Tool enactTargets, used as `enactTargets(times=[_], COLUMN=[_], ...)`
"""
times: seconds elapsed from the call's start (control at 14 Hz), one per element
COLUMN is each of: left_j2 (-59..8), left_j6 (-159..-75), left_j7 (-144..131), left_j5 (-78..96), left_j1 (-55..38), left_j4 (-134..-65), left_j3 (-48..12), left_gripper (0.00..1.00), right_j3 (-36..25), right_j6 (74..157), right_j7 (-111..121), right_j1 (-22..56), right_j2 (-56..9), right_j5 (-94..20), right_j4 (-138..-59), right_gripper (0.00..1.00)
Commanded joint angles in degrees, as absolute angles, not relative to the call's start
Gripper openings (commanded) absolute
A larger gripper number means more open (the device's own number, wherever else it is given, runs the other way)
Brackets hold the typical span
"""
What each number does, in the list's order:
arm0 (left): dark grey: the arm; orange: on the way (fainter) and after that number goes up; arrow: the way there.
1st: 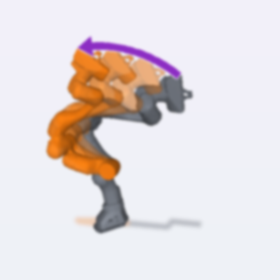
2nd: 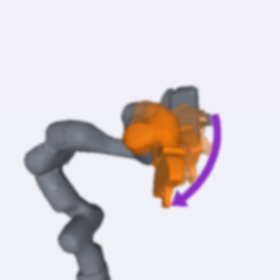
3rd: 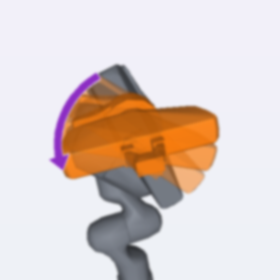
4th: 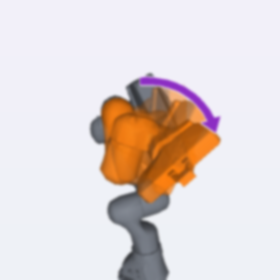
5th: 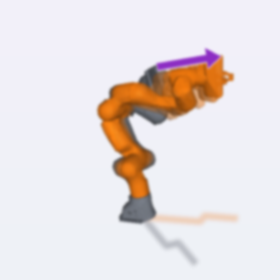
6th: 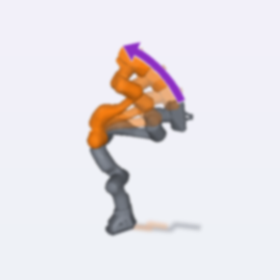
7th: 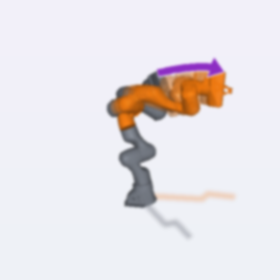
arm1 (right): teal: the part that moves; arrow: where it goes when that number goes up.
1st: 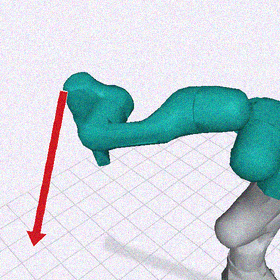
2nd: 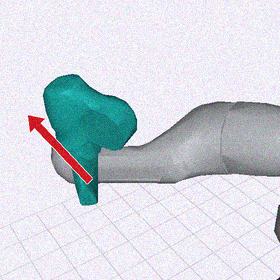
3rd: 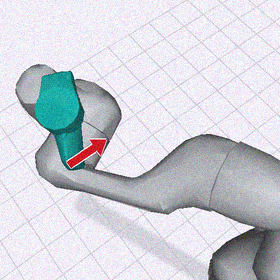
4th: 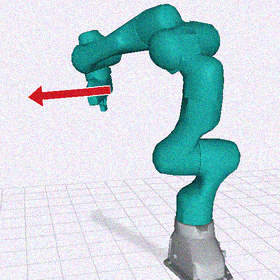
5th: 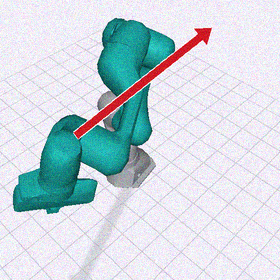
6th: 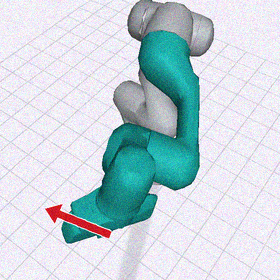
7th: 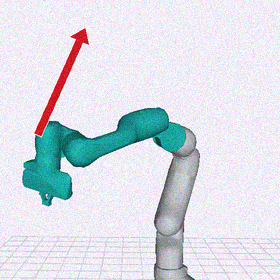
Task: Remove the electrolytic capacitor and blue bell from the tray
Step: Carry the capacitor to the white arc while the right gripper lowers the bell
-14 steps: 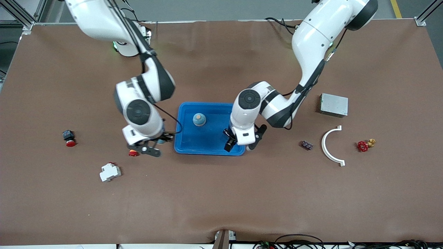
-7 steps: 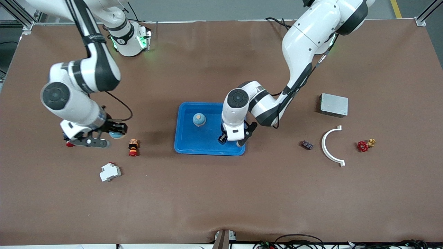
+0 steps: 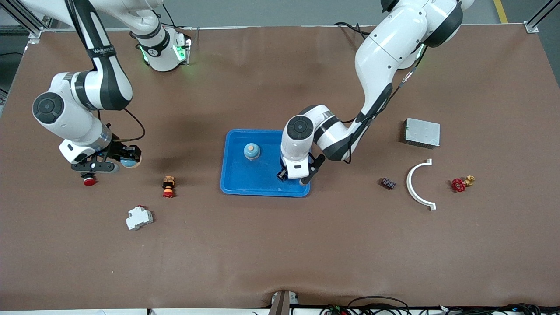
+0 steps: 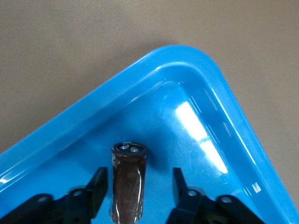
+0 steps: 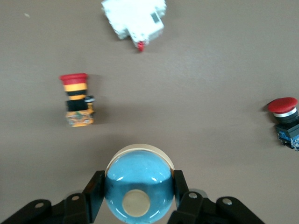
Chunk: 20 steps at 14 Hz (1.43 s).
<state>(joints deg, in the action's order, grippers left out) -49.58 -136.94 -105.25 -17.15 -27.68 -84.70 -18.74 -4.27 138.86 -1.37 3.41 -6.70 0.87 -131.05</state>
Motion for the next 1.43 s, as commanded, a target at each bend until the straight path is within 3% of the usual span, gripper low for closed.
enactTargets(times=[0.0, 0.14, 0.21, 0.86, 1.35], left_j2=[-49.48, -49.31, -48.96, -40.35, -31.83], left_j6=[-135.62, -135.35, -134.13, -123.94, -114.45], left_j7=[-105.47, -105.38, -105.29, -102.13, -88.27], left_j5=[-18.54, -18.63, -18.72, -18.02, -17.75], left_j1=[-28.13, -28.12, -28.12, -20.75, -14.69], left_j4=[-84.64, -84.64, -84.55, -84.37, -86.47], left_j3=[-18.37, -18.37, -18.28, -18.90, -18.98], left_gripper=[0.30, 0.02, 0.00, 0.00, 0.00], right_j3=[-3.08, -3.16, -3.16, -3.25, -3.16], right_j6=[144.13, 144.32, 144.66, 155.04, 158.99], right_j7=[3.59, 7.28, 8.86, 15.12, 14.94], right_j1=[0.36, -0.26, -1.31, -3.16, -3.34], right_j2=[-5.53, -6.32, -7.11, -17.39, -20.30], right_j5=[-4.02, -7.81, -8.17, -7.82, -7.73], right_j4=[-136.49, -136.76, -136.76, -135.97, -135.79], right_gripper=[0.00, 0.00, 0.00, 0.00, 0.00])
